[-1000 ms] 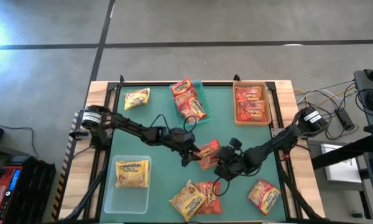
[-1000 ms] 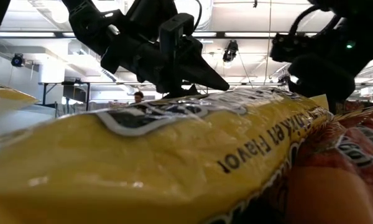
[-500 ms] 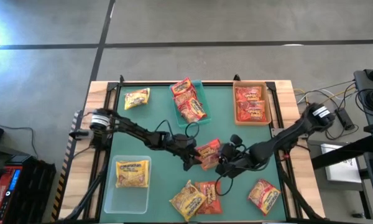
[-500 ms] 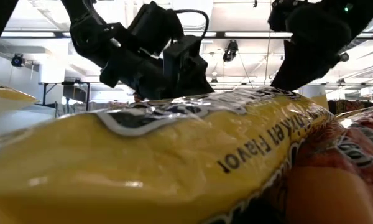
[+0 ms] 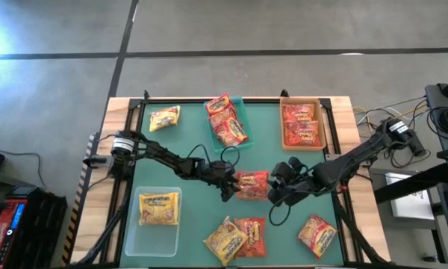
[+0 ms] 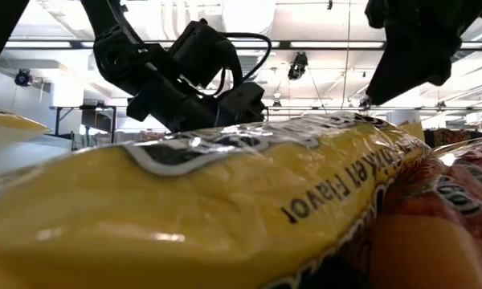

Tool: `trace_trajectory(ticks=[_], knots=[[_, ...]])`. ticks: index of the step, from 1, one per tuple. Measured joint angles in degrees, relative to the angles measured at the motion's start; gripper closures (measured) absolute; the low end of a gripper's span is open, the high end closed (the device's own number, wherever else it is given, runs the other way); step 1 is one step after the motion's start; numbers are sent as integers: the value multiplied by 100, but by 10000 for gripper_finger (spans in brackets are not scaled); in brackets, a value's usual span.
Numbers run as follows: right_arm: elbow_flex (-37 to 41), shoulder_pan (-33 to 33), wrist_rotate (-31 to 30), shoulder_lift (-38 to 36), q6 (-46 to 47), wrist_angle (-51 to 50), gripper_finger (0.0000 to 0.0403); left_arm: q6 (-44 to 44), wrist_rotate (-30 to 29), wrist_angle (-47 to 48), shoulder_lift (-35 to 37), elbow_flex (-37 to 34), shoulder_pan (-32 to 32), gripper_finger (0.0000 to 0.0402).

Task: Sort Maruchan noodles
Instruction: Put the right orange noodle pack into the orange bin

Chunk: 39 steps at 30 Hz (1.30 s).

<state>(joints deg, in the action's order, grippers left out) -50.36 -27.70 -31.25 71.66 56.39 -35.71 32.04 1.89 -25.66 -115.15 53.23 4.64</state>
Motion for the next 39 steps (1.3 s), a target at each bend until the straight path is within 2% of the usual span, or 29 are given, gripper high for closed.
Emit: trace_trajectory(ticks=[8,13,17,22,27,35,39], knots=[[26,39,127,-221,890,-188,257,-133,-232,26,-4,21,-9,185],[297,35,522,-206,1733,-179,222,-157,-290,63,-4,11,-13,185],[552,35,587,-206,2257,-10,187,-161,-292,64,-4,9,-13,185],[879,37,604,-206,2318,829,157,-250,-292,65,-4,4,-13,185],[1454,37,557,-206,2477,1937,144,-306,-294,71,-4,4,-13,185],[2479,37,-175,-174,2919,3875,143,-333,-384,75,-4,2,-9,185],[2704,42,-351,2,2950,4556,149,-330,-404,52,-7,-1,-11,185]])
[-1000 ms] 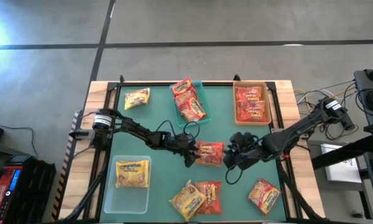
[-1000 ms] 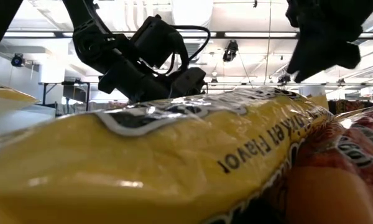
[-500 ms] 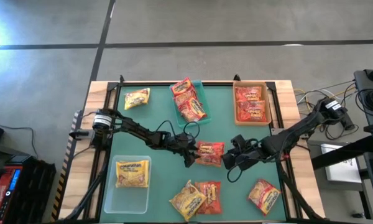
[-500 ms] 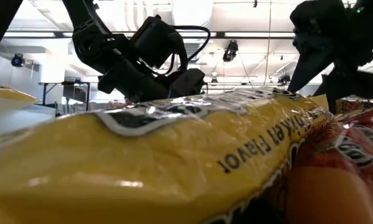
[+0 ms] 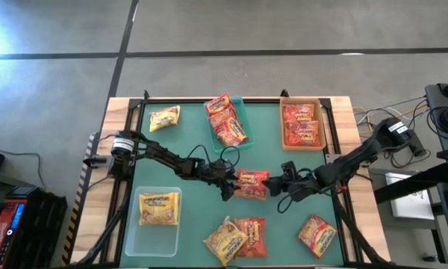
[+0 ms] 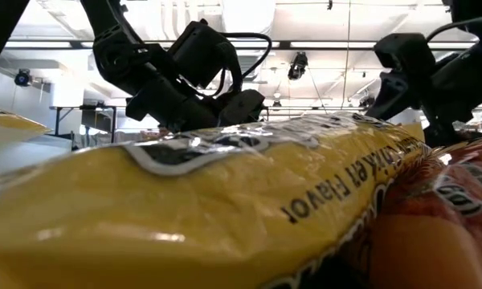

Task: Sort Maruchan noodles
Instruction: Put the right orange noodle pack into the orange bin

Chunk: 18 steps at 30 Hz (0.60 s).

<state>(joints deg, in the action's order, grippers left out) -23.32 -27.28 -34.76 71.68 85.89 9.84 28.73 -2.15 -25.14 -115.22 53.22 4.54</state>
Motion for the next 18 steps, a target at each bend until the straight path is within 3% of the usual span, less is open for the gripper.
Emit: trace_trajectory(ticks=[18], knots=[[-192,438,0,1167,-924,1072,169,4,-89,-145,-14,10,-20,185]])
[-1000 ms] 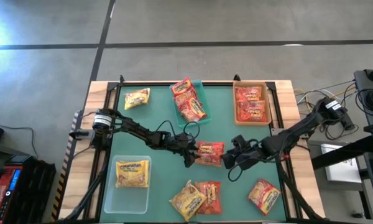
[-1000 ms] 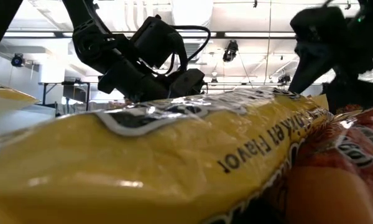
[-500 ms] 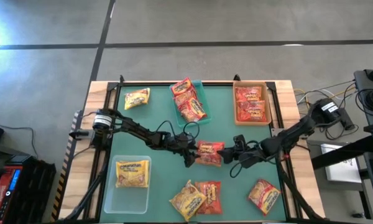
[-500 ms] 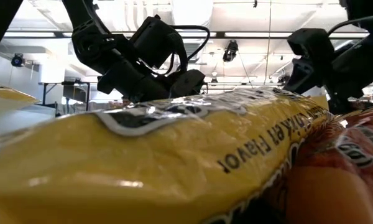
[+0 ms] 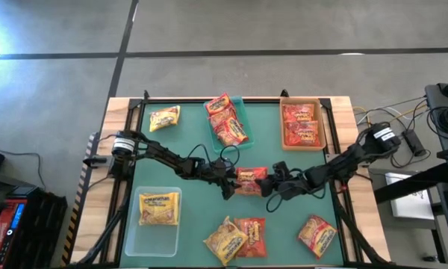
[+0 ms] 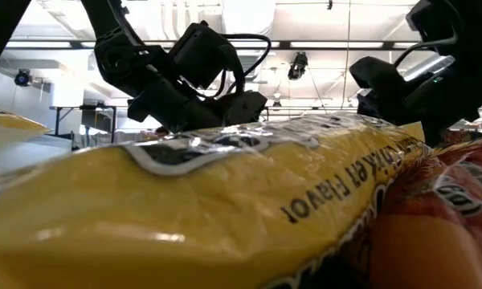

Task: Sort Maruchan noodles
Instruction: Put the right orange noodle pack into the orange bin

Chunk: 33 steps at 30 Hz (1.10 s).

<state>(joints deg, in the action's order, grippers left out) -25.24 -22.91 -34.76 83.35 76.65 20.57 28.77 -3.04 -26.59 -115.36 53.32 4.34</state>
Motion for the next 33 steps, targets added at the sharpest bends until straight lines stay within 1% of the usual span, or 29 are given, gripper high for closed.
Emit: trace_trajectory(ticks=[5,13,17,33], knots=[[-78,8,4,-14,-257,-10,182,2,10,-15,1,0,0,185],[-98,4,6,-39,-318,7,232,2,34,-39,1,2,0,185],[-98,6,17,-42,-325,1,249,8,48,-10,75,2,0,185],[-102,3,86,-171,-940,-72,266,-279,54,618,771,4,-28,185]])
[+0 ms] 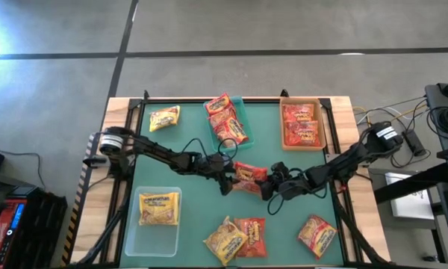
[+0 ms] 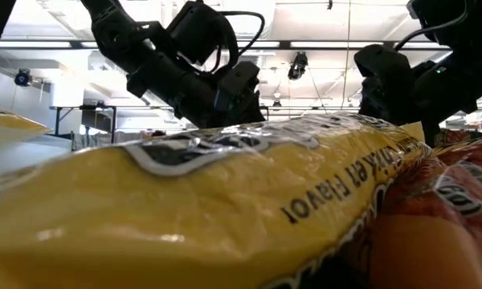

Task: Sort Maruchan noodles
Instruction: Put the right orange noodle pack into the orange bin

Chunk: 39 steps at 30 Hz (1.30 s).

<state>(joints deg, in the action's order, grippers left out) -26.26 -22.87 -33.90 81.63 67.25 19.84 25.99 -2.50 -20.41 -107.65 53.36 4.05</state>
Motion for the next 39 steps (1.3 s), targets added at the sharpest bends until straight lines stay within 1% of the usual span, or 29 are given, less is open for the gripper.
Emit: trace_trajectory(ticks=[7,11,18,25,30,34,39], knots=[[0,6,-31,-175,-260,-3,270,-67,35,165,169,3,-11,185],[-12,134,-42,-500,-552,-176,270,-61,42,262,263,3,-9,185],[-226,636,-122,-1333,-1165,-1272,271,-156,105,303,517,1,4,185],[-716,1124,-124,-1977,-1679,-2768,272,-303,105,338,655,-13,2,185],[-896,1244,-10,-2156,-1931,-2958,271,-307,79,400,668,-24,2,185],[-823,1244,130,-2090,-1716,-3020,271,-440,22,184,571,-28,1,185],[-625,1244,544,-1874,-1191,-3070,267,-1014,5,-528,100,76,-37,185]])
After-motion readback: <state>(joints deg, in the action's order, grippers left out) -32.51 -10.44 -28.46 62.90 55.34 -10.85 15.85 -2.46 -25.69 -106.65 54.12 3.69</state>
